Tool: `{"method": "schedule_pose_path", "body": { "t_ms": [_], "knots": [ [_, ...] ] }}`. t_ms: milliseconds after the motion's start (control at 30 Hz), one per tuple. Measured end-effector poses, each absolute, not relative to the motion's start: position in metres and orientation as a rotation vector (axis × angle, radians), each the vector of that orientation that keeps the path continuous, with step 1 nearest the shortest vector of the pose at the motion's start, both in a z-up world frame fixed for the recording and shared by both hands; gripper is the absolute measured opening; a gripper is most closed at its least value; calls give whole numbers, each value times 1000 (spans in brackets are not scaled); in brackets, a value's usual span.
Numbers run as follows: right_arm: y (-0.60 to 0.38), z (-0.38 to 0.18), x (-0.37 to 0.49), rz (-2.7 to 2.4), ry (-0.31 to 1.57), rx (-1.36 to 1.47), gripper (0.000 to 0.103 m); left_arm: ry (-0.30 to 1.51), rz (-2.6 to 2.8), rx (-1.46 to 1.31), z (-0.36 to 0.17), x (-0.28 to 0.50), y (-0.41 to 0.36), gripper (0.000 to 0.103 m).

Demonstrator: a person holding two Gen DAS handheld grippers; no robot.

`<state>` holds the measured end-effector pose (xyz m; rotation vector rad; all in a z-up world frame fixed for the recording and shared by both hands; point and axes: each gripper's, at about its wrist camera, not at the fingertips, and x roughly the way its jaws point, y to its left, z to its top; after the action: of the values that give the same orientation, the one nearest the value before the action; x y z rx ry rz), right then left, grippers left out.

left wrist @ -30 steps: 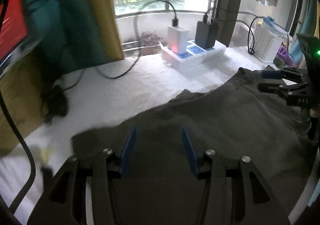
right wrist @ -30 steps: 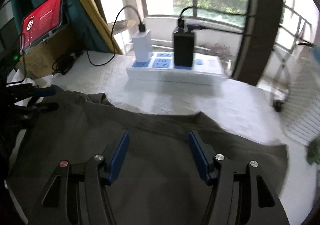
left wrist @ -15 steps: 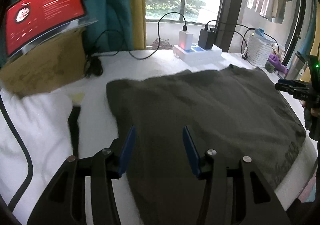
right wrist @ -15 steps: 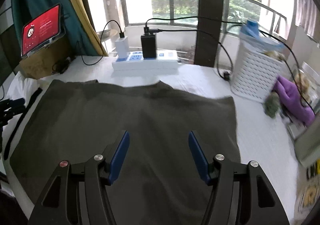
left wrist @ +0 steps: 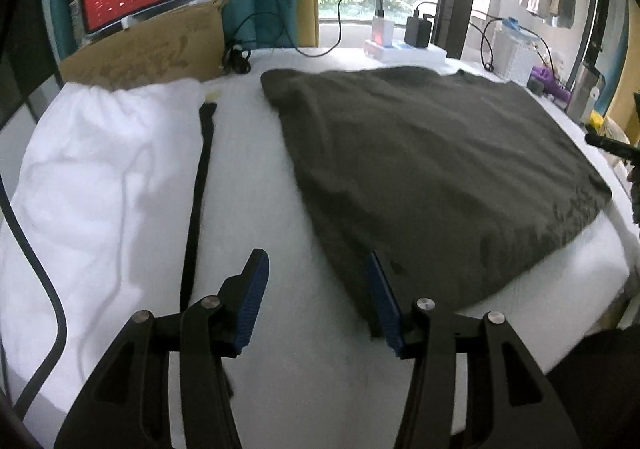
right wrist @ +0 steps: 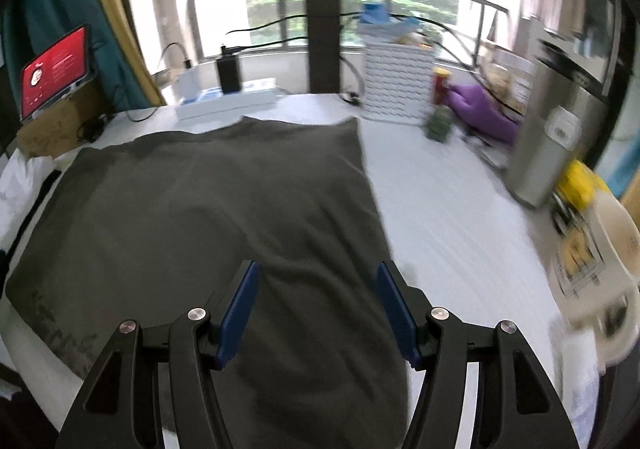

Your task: Fold small clothes

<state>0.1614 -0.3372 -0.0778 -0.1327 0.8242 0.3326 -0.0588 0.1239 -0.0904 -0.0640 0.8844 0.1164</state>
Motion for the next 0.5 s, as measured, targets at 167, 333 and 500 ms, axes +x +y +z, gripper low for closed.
{"method": "schedule_pose_path", "body": {
  "t_ms": [167, 333, 500],
  "knots": [
    [-364, -82, 139, 275, 826, -106, 64, 878, 106, -21, -95, -70, 114, 51],
    [-385, -91, 120, 269, 844, -65, 64, 856, 80, 0, -97, -80, 109, 51],
    [-396, -99, 103, 269, 858, -56, 64, 864, 70, -10, -102, -84, 108, 51]
  ]
}}
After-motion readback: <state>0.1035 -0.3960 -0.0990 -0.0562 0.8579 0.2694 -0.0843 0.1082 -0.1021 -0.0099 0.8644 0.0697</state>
